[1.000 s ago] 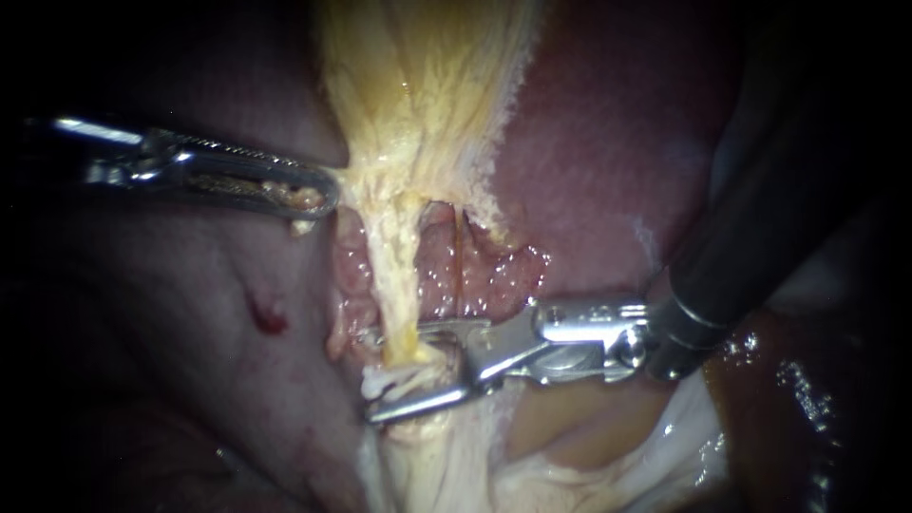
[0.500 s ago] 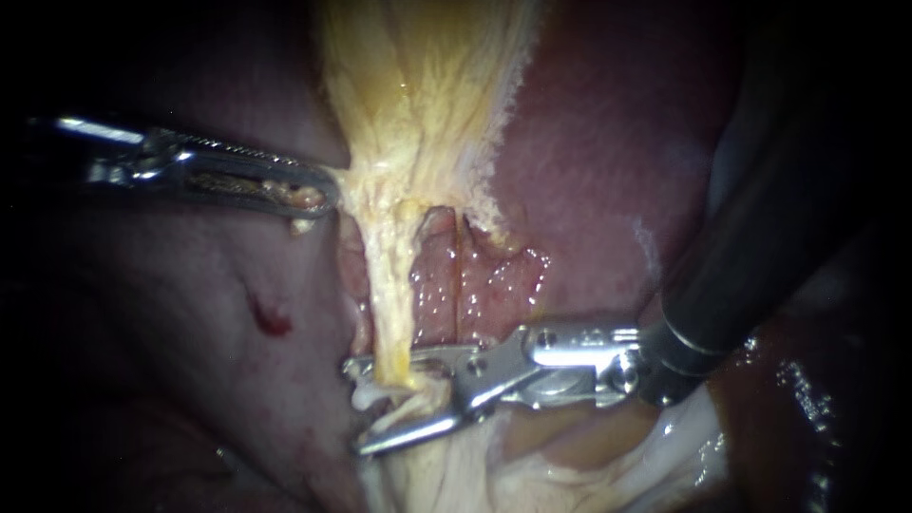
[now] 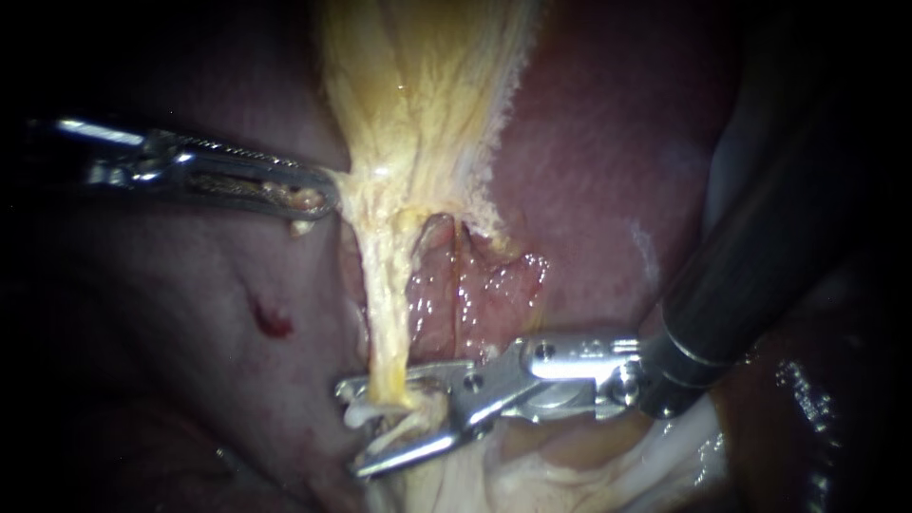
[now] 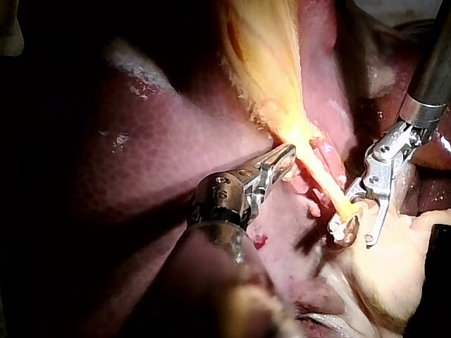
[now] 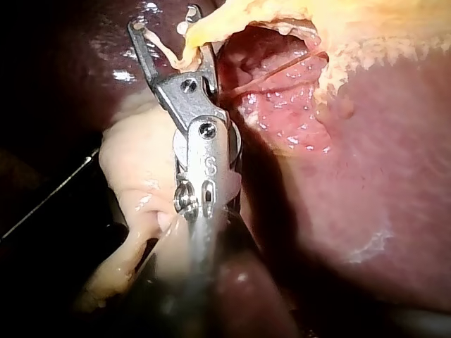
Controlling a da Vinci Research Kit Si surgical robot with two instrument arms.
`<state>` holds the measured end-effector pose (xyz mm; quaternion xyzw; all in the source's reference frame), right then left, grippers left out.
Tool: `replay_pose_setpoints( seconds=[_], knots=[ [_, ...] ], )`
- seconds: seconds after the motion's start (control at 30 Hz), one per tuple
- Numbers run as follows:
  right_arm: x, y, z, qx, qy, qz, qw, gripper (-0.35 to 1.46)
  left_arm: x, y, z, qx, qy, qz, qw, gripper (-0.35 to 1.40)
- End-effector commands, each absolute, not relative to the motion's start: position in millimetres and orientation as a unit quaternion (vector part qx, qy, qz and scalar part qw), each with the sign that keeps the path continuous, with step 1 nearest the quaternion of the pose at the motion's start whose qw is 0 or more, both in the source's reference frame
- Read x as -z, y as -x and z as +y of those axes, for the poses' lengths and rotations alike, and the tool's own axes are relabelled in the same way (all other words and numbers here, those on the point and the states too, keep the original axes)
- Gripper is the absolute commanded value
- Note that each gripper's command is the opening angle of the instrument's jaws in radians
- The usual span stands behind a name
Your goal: Clipping second clip left tube
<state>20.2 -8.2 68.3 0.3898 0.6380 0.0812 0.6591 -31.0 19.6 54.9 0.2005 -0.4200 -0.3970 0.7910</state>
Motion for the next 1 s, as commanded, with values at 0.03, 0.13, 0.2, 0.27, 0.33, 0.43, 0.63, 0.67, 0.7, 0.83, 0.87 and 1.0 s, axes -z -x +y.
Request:
replay_pose_setpoints(
  seconds=[0.03,0.13,0.2,0.27,0.33,0.43,0.63,0.67,0.7,0.83,0.87,1.0],
  knots=[
    [-68.3,-20.1,-8.2,-0.081,-0.390,0.638,0.659,0.27,-54.9,31.0,19.6,0.397,-0.201,-0.420,0.791,-0.35],
    [-68.4,-19.9,-8.2,-0.080,-0.390,0.638,0.659,0.14,-54.9,31.0,19.6,0.397,-0.201,-0.420,0.791,-0.35],
    [-68.4,-19.8,-8.1,-0.080,-0.390,0.638,0.659,0.02,-54.9,31.0,19.6,0.397,-0.201,-0.420,0.791,-0.35],
    [-68.5,-19.7,-8.1,-0.080,-0.391,0.638,0.659,-0.18,-54.9,31.0,19.6,0.397,-0.201,-0.420,0.791,-0.35],
    [-68.5,-19.5,-8.1,-0.079,-0.391,0.638,0.658,-0.32,-54.9,31.0,19.6,0.397,-0.201,-0.420,0.791,-0.35],
    [-68.6,-19.4,-8.1,-0.084,-0.401,0.634,0.656,-0.35,-55.0,31.0,19.6,0.397,-0.201,-0.420,0.791,-0.35],
    [-68.6,-19.3,-8.1,-0.089,-0.407,0.631,0.654,-0.35,-55.0,31.0,19.6,0.397,-0.201,-0.420,0.791,-0.35],
    [-68.6,-19.3,-8.1,-0.089,-0.408,0.631,0.654,-0.35,-55.0,31.0,19.6,0.397,-0.201,-0.420,0.791,-0.35],
    [-68.6,-19.3,-8.1,-0.089,-0.408,0.631,0.654,-0.35,-55.0,31.0,19.7,0.397,-0.201,-0.420,0.791,-0.35],
    [-68.6,-19.3,-8.1,-0.090,-0.410,0.630,0.653,-0.35,-55.0,31.0,19.7,0.397,-0.201,-0.420,0.791,-0.35],
    [-68.6,-19.3,-8.1,-0.089,-0.410,0.630,0.653,-0.35,-55.0,31.0,19.7,0.397,-0.201,-0.420,0.791,-0.35],
    [-68.6,-19.3,-8.1,-0.089,-0.411,0.630,0.653,-0.35,-55.0,31.0,19.7,0.397,-0.201,-0.420,0.791,-0.35]
  ],
)
